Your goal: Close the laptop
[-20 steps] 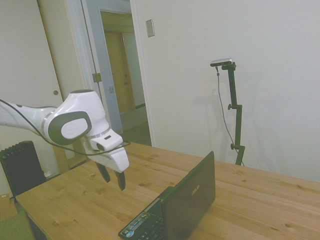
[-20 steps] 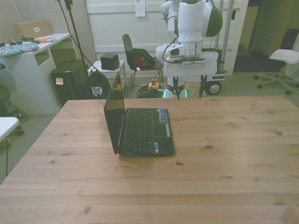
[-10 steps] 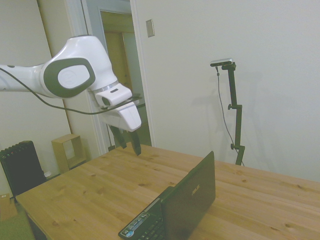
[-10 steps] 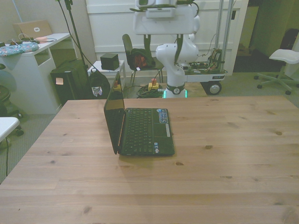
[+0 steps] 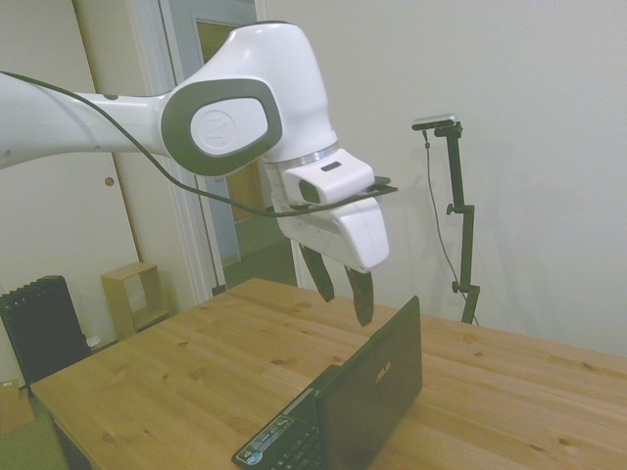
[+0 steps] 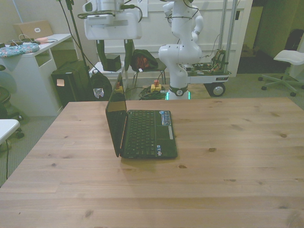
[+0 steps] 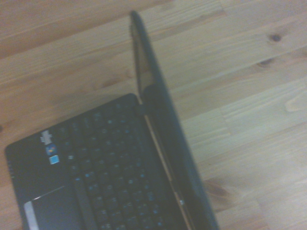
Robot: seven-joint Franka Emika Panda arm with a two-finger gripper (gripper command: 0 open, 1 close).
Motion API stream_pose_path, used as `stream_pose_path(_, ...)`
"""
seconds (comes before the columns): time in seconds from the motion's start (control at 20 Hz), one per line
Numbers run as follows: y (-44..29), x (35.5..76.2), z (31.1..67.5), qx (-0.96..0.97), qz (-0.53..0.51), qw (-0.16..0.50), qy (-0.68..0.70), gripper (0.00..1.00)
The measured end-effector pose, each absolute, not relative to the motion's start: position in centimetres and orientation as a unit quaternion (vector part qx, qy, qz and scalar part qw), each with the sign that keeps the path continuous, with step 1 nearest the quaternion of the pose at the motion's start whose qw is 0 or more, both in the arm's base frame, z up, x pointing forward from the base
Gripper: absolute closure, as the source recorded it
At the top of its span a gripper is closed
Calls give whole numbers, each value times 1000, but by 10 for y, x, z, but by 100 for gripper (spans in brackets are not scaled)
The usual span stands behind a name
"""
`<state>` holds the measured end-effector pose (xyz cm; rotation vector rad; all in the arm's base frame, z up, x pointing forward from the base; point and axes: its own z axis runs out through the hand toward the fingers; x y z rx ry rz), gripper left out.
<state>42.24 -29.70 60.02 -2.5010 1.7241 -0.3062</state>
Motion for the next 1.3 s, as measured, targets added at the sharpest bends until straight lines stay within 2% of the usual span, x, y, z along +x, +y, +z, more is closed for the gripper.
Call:
stream_pose_path(0.4, -382, 379, 589, -794, -94, 59, 598, 0)
stream_pose_path(0.85, -441, 432, 548, -788, -55, 52, 611, 0)
stream_pose_path(0.9, -440, 437, 544, -790, -52, 51, 609, 100)
stream_pose_path(1.3, -418, 464, 512, -805, -23, 57, 589, 100)
